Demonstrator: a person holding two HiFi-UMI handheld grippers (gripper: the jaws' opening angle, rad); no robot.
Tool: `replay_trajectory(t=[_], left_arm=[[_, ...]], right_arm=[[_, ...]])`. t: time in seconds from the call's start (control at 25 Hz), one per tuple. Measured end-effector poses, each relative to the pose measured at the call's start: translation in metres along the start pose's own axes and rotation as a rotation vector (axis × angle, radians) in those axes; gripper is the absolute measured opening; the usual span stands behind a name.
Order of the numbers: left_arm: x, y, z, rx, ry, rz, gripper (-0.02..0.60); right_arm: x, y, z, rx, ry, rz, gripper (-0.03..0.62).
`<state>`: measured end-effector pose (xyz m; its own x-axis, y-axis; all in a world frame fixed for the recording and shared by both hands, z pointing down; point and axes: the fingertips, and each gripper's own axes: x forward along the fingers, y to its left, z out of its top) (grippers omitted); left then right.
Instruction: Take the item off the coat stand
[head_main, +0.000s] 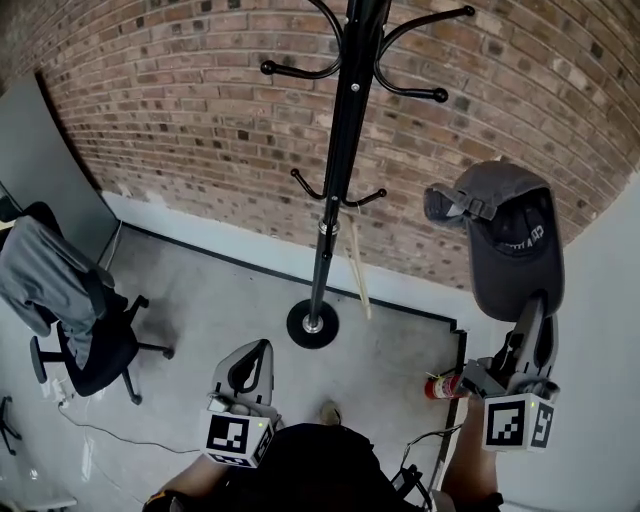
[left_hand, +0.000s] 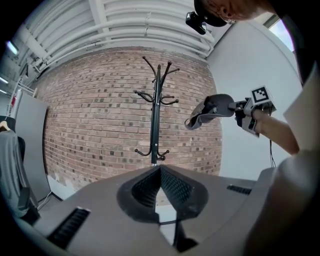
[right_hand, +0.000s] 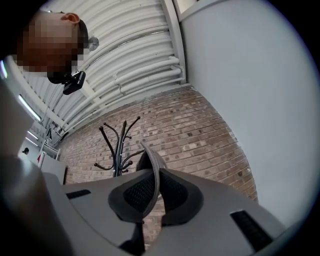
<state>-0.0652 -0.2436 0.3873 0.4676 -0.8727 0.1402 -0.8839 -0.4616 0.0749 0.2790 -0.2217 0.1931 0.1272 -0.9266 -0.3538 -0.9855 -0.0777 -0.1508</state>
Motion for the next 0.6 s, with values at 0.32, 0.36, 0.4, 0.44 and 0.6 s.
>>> replay_trajectory(t=[0.32,0.36,0.4,0.44,0.6], left_arm=[[0.007,-0.005,-0.016,0.002,0.028,-0.030,0.025],[0.008,-0.005,-0.016,0.000,0.033,-0.029,0.025],[0.009,-0.005,-0.017,-0.002,0.037,-0.029,0.025],[0.008,-0.005,-0.019,-0.004,0.040,-0.029,0.025],[-0.003,0.003,-0.026,-0.018,0.046,-0.018,0.025]], right_arm=[[-0.049,0.014,-0.051,0.072,0.130,0.082,0.031],[-0.051,0.015,-0.056,0.092,0.148,0.091,0.031],[-0.055,0.018,-0.061,0.110,0.166,0.101,0.031],[-0.059,0.023,-0.066,0.126,0.182,0.112,0.031],[-0.076,0.049,-0.083,0.164,0.247,0.162,0.031]])
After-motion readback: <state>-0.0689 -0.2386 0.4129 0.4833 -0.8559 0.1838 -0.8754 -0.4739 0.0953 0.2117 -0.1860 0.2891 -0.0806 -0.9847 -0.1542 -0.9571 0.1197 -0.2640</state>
